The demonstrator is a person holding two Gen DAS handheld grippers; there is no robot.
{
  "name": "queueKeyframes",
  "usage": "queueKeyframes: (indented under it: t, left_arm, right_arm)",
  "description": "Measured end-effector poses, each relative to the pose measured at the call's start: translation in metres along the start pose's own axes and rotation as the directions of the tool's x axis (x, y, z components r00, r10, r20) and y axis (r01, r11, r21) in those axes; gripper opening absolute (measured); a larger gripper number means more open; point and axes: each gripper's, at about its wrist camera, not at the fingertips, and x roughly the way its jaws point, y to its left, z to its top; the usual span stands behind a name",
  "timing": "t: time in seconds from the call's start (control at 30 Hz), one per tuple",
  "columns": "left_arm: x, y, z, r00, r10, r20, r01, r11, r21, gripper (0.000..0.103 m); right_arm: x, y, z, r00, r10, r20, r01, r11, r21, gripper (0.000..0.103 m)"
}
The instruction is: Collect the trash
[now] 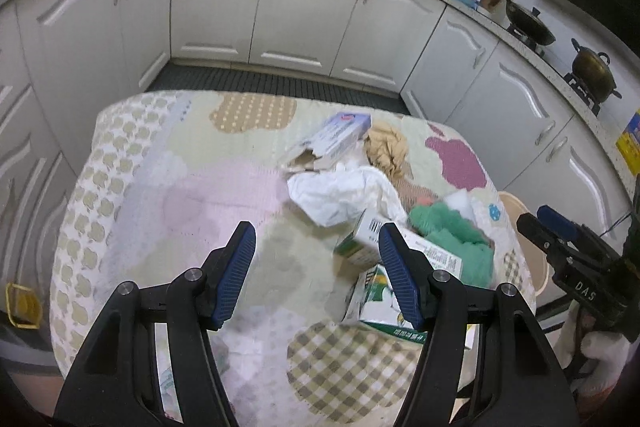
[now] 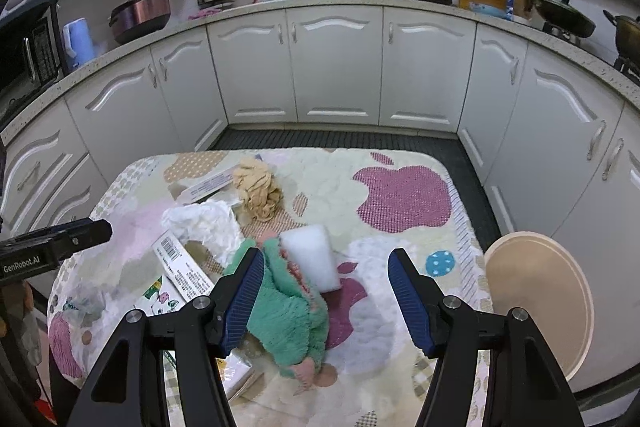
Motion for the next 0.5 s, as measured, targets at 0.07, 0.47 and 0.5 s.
queueKeyframes:
  t: [0.07,0.47,0.5]
  left_arm:
    - [0.003,0.001,-0.001,1.0,0.001,-0.012,-0.001,1.0,0.0,0.063]
    - [0.041,0.005,0.03,0.998,0.029,-0.048,-0.027,0.999,0.037,0.063]
    - [0.045,0.005,0.034,0.998,0.026,-0.052,-0.024,0.999,0.042,0.063]
  right_arm:
    - [0.002,0.001,-0.001,1.0,0.004,-0.008,-0.004,1.0,-0.003,0.062]
    - [0.019,-0.002,0.005,0.999,0.026,-0.042,-0.027,1.0,-0.009,0.062]
    - [0.021,-0.003,0.008,0.998,0.033,-0.045,-0.034,0.999,-0.011,0.062]
